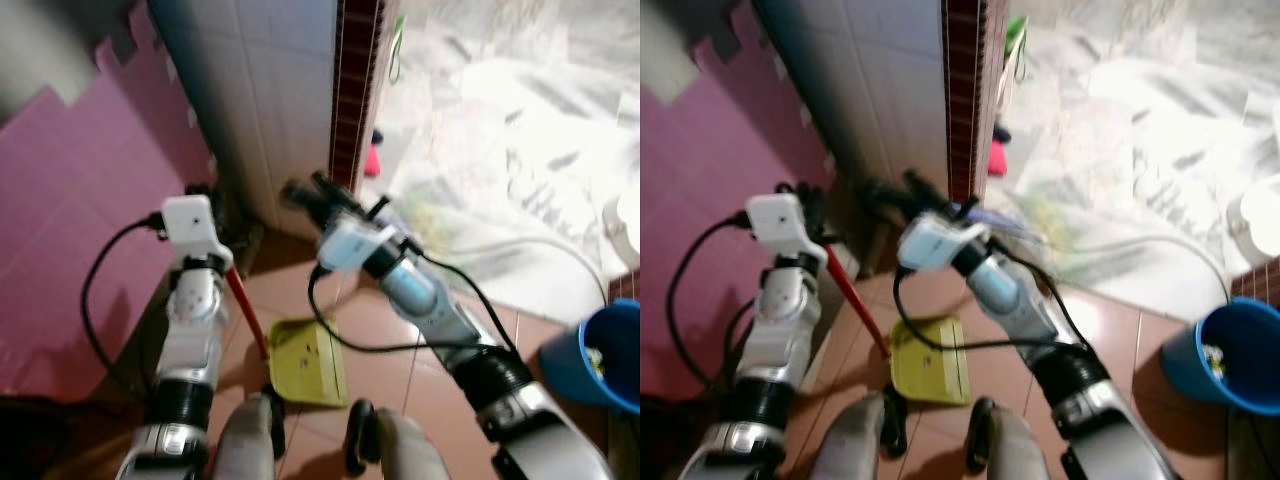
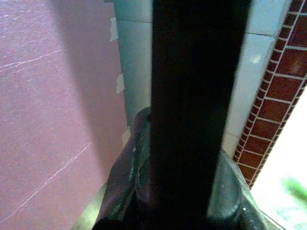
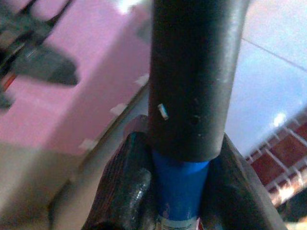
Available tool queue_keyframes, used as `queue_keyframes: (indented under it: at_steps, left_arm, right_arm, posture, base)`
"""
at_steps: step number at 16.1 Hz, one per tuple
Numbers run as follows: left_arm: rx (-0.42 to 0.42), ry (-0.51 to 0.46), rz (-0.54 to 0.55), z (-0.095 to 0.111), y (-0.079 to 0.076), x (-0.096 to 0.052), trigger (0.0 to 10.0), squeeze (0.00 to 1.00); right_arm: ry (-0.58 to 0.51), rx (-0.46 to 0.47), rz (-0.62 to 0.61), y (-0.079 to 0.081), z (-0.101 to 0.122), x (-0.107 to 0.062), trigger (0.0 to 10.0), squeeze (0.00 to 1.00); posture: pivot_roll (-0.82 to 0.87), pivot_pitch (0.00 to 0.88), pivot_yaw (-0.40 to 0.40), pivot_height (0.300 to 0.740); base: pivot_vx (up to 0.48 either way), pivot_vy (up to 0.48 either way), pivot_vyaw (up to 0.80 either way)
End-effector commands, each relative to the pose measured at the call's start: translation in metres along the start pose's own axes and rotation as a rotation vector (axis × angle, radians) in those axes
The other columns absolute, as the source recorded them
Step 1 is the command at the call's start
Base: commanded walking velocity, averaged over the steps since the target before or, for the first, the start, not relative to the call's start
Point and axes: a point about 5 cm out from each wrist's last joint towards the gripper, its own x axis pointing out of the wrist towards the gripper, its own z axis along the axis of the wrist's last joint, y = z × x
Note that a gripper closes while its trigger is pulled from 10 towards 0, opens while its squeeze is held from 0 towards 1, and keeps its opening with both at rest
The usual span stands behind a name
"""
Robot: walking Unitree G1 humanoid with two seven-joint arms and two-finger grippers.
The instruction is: Sweep floor
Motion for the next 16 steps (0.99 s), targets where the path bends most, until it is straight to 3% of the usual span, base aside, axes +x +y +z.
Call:
queue_keyframes:
  at_steps: [1, 2, 4, 6, 7, 8, 9, 12, 14, 16]
  left_arm:
    - [0.025, 0.060, 0.000, -0.008, 0.001, -0.009, 10.0, 0.00]
    - [0.024, 0.066, -0.001, -0.008, 0.001, -0.010, 10.0, 0.00]
    - [0.022, 0.084, -0.005, -0.006, -0.002, -0.014, 10.0, 0.00]
    - [0.022, 0.102, -0.011, -0.005, -0.004, -0.014, 10.0, 0.00]
    - [0.026, 0.108, -0.011, -0.006, -0.003, -0.014, 10.0, 0.00]
    - [0.028, 0.112, -0.011, -0.006, -0.003, -0.013, 10.0, 0.00]
    - [0.031, 0.120, -0.010, -0.007, -0.002, -0.009, 10.0, 0.00]
    - [0.014, 0.119, 0.007, -0.005, -0.001, 0.000, 10.0, 0.00]
    - [0.010, 0.127, -0.001, -0.008, -0.005, 0.005, 10.0, 0.00]
    - [0.004, 0.126, -0.011, -0.009, -0.010, 0.007, 10.0, 0.00]
  right_arm:
    - [-0.091, -0.029, 0.012, 0.000, 0.014, 0.007, 10.0, 0.00]
    - [-0.083, -0.013, 0.013, 0.001, 0.013, 0.006, 10.0, 0.00]
    - [0.004, 0.149, -0.008, 0.009, 0.002, 0.001, 10.0, 0.00]
    - [0.177, 0.537, -0.065, 0.024, -0.019, -0.008, 10.0, 0.00]
    - [0.221, 0.665, -0.066, 0.031, -0.024, -0.012, 10.0, 0.00]
    - [0.244, 0.730, -0.067, 0.033, -0.027, -0.015, 10.0, 0.00]
    - [0.251, 0.837, -0.090, 0.031, -0.030, -0.019, 10.0, 0.00]
    - [0.220, 0.946, -0.186, 0.002, -0.028, -0.019, 10.0, 0.00]
    - [0.172, 1.072, -0.193, -0.017, -0.019, -0.014, 10.0, 0.00]
    - [0.134, 1.113, -0.178, -0.030, -0.010, -0.009, 10.0, 0.00]
  posture:
    - [0.07, 0.372, 0.032, 0.740]
    - [0.07, 0.374, 0.032, 0.740]
    - [0.08, 0.382, 0.027, 0.740]
    - [0.07, 0.374, 0.019, 0.740]
    - [0.07, 0.370, 0.018, 0.740]
    - [0.06, 0.365, 0.015, 0.740]
    - [0.05, 0.344, 0.008, 0.740]
    - [0.02, 0.307, -0.006, 0.740]
    - [-0.02, 0.279, -0.016, 0.740]
    - [-0.04, 0.261, -0.021, 0.740]
  base:
    - [0.000, 0.000, 0.00]
    - [0.000, 0.000, 0.00]
    - [0.000, 0.000, 0.00]
    - [0.000, 0.000, 0.00]
    - [0.000, 0.000, 0.00]
    - [0.000, 0.000, 0.00]
    - [0.000, 0.000, 0.00]
    - [0.000, 0.000, 0.00]
    - [0.000, 0.000, 0.00]
    - [0.000, 0.000, 0.00]
